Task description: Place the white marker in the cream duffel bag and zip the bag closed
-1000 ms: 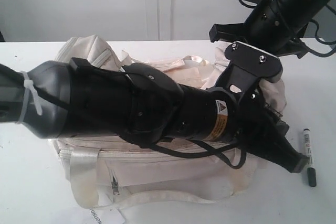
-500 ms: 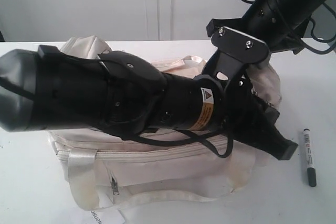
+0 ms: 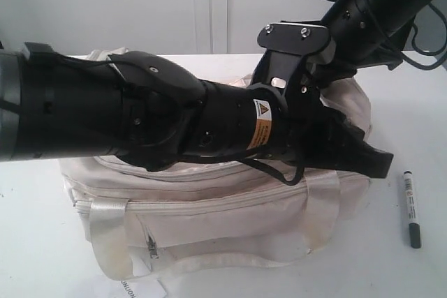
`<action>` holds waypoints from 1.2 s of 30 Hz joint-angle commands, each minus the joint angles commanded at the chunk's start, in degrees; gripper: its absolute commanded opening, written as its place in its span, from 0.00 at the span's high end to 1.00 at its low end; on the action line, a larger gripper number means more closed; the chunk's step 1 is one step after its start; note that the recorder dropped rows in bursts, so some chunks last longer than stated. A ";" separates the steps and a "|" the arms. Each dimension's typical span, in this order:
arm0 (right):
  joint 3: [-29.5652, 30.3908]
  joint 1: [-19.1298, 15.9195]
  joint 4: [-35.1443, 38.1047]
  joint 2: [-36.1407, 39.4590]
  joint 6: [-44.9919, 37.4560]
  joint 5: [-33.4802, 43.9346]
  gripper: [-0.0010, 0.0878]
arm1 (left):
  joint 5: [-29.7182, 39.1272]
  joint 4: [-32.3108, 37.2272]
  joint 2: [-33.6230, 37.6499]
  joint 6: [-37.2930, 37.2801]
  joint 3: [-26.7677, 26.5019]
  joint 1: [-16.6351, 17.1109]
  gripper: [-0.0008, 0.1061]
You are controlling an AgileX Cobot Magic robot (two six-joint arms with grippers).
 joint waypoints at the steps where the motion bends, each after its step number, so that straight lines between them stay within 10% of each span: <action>1: 0.00 0.00 0.00 0.00 0.00 0.00 0.99 | -0.13 0.00 0.00 0.80 0.00 0.00 0.99; 36: 0.00 0.00 0.00 0.00 0.00 -2.91 0.99 | -10.33 0.00 -0.69 1.79 4.34 0.00 0.99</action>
